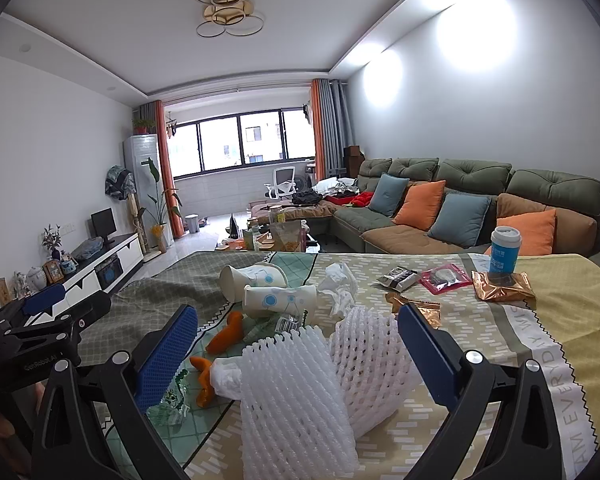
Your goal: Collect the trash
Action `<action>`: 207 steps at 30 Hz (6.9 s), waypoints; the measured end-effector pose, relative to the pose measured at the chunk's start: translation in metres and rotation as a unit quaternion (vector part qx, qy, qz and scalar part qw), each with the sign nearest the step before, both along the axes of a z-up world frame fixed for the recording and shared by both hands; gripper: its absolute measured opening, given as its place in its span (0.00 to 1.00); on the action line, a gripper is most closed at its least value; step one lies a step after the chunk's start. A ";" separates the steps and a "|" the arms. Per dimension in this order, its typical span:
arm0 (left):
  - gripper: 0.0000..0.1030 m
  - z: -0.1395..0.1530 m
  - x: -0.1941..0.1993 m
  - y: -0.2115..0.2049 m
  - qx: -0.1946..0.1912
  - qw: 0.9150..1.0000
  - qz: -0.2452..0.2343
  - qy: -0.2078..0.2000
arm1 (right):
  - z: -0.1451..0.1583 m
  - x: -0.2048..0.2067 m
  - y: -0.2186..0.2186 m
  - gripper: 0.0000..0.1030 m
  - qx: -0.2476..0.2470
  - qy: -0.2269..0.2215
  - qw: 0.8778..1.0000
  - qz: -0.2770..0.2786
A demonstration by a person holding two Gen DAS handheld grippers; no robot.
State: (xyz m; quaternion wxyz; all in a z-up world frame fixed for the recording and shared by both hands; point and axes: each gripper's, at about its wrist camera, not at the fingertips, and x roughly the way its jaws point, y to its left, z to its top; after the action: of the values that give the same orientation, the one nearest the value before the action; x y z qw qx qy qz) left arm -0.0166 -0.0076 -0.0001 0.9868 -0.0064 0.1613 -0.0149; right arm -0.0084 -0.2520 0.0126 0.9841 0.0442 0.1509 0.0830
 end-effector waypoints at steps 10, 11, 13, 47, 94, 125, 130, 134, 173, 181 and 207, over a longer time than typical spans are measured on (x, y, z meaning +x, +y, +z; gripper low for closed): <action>0.97 0.000 0.000 0.000 0.000 1.000 0.000 0.000 | 0.000 0.000 0.000 0.97 0.000 0.000 1.000 -0.001; 0.97 0.000 0.000 0.000 0.001 1.000 0.001 0.000 | 0.000 0.000 0.000 0.97 0.001 0.000 1.000 0.000; 0.97 0.000 0.000 0.000 0.000 1.000 0.000 0.000 | 0.000 0.000 0.000 0.97 0.001 -0.001 1.000 0.000; 0.97 -0.001 0.000 0.000 0.000 1.000 0.000 0.002 | -0.001 0.002 -0.003 0.97 0.005 0.002 1.000 0.001; 0.17 -0.072 0.018 -0.008 -0.066 0.950 -0.223 0.210 | -0.019 -0.019 0.004 0.21 0.052 0.160 0.983 0.074; 0.08 0.002 -0.025 0.189 -0.087 0.988 0.057 0.110 | 0.039 0.077 0.207 0.18 0.017 0.120 0.933 0.340; 0.08 0.001 -0.019 0.228 -0.090 0.983 0.108 0.116 | 0.039 0.100 0.257 0.18 0.012 0.137 0.917 0.375; 0.08 -0.002 -0.014 0.245 -0.092 0.979 0.132 0.123 | 0.037 0.110 0.296 0.18 0.003 0.149 0.907 0.395; 0.55 -0.043 0.006 0.266 -0.091 0.968 0.164 0.165 | -0.005 0.129 0.355 0.61 0.013 0.261 0.879 0.398; 0.59 -0.028 0.008 0.242 -0.078 0.975 0.143 0.148 | 0.016 0.117 0.318 0.61 0.048 0.234 0.881 0.409; 0.60 -0.027 0.019 0.230 -0.045 0.980 0.117 0.157 | -0.006 0.098 0.175 0.62 0.088 0.230 0.912 0.328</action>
State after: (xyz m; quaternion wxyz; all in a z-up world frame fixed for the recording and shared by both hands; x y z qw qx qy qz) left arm 0.0022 0.2225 -0.0266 0.9430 -0.0718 0.3111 0.0943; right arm 0.0897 -0.0768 0.0062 0.8314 0.0967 0.3714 0.4018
